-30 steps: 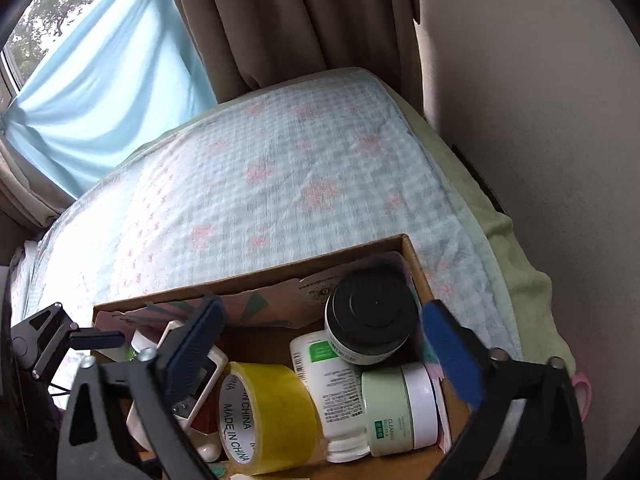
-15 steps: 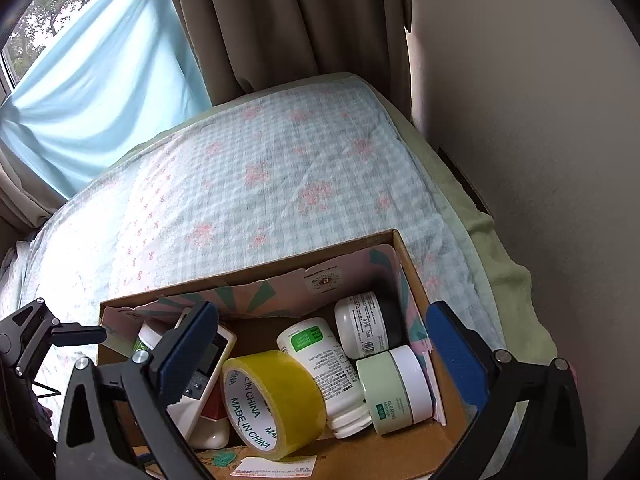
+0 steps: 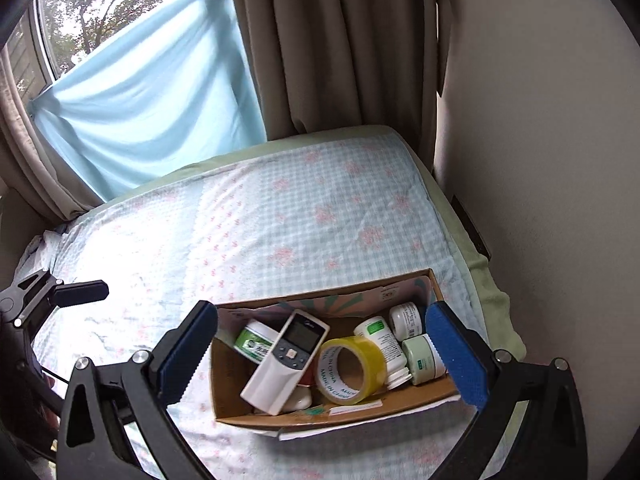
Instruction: Organize rigid objects
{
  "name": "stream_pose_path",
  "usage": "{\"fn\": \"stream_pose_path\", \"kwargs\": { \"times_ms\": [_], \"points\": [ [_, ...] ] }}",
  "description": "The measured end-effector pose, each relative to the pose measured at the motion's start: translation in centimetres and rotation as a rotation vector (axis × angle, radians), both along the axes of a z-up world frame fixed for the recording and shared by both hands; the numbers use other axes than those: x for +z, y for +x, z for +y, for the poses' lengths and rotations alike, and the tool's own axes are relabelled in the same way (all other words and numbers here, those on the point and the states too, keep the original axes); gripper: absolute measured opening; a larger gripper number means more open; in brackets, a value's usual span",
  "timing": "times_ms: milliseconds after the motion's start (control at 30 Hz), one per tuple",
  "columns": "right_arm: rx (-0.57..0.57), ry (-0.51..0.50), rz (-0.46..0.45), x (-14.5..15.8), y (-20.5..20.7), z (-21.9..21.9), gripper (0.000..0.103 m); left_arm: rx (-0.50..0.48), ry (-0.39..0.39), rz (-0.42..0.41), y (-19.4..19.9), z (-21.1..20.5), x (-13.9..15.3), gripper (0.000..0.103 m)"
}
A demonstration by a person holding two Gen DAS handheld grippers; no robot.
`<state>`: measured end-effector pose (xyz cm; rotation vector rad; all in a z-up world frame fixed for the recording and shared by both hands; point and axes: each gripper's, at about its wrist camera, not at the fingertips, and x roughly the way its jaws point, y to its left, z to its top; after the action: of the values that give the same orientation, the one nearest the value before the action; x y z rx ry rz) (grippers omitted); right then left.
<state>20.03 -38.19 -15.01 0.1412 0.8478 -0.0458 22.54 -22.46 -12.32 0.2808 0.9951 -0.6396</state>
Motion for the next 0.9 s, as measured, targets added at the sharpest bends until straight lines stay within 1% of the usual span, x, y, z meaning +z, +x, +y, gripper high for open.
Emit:
{"fn": "stream_pose_path", "kwargs": {
  "times_ms": [133,233,300,400,500,600,700,767,900],
  "points": [
    [0.041,-0.015,-0.063,6.2,-2.4,4.3,0.103,0.143,-0.056,-0.076,-2.1,6.0,6.2,0.103],
    [0.078,-0.027,-0.108,10.0,-4.4,7.8,0.103,0.270,-0.089,-0.155,-4.3,11.0,10.4,0.103],
    [0.105,-0.032,-0.139,11.9,-5.6,10.1,0.103,0.361,-0.114,-0.207,-6.0,14.4,12.8,0.103],
    [0.140,-0.035,-0.184,13.9,-7.3,13.1,0.103,0.471,-0.151,-0.260,-8.2,18.7,15.2,0.103],
    [0.161,-0.054,-0.225,15.1,-9.0,15.6,0.103,0.527,-0.188,-0.308,-10.7,21.9,16.6,0.103],
    [0.161,-0.097,-0.259,15.4,-10.5,17.5,0.103,0.554,-0.175,-0.362,-12.9,23.8,17.5,0.103],
    [0.140,-0.116,-0.280,15.0,-11.6,18.1,0.103,0.574,-0.165,-0.399,-14.4,24.6,17.3,0.103],
    [0.123,-0.138,-0.285,14.6,-12.0,18.2,0.103,0.583,-0.167,-0.408,-14.9,25.0,16.8,0.103],
    [0.100,-0.135,-0.282,14.5,-12.5,18.1,0.103,0.583,-0.183,-0.396,-15.6,25.2,16.2,0.103]
  ]
}}
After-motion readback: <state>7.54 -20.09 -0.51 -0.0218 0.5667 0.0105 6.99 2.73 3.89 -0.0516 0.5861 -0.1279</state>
